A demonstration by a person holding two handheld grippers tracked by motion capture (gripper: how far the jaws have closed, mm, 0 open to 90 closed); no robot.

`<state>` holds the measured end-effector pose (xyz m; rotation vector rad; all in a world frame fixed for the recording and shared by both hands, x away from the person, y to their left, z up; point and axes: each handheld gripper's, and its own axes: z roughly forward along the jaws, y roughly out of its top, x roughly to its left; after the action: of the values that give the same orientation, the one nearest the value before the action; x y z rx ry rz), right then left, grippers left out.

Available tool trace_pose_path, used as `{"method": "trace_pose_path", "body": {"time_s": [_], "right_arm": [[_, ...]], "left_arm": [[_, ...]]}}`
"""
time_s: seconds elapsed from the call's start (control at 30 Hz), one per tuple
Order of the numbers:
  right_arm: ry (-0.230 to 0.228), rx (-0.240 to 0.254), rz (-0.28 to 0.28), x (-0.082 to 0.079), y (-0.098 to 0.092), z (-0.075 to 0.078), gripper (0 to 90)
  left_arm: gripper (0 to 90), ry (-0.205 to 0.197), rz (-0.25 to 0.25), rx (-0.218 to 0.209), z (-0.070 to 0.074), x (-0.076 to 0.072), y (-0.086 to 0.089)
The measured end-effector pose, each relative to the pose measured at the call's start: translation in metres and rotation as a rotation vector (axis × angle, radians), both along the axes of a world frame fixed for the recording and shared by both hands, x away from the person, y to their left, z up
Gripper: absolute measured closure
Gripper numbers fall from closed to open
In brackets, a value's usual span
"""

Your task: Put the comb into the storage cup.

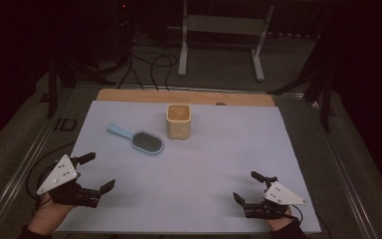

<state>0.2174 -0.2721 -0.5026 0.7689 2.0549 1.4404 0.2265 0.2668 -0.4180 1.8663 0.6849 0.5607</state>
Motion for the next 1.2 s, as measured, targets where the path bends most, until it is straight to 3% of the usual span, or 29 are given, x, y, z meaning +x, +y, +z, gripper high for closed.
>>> {"method": "trace_pose_path", "body": {"time_s": [0.23, 0.57, 1.2], "right_arm": [[-0.004, 0.001, 0.002, 0.000, 0.000, 0.000, 8.8], [-0.002, 0.011, 0.003, -0.001, 0.000, 0.001, 8.8], [-0.002, 0.020, 0.012, -0.001, 0.000, 0.001, 8.8]], "left_arm": [[0.0, -0.004, 0.006, -0.021, 0.010, 0.012, 0.005], [0.0, 0.026, 0.022, 0.009, 0.021, 0.037, 0.013], [0.8, 0.073, 0.043, 0.072, 0.017, 0.086, 0.010]]}}
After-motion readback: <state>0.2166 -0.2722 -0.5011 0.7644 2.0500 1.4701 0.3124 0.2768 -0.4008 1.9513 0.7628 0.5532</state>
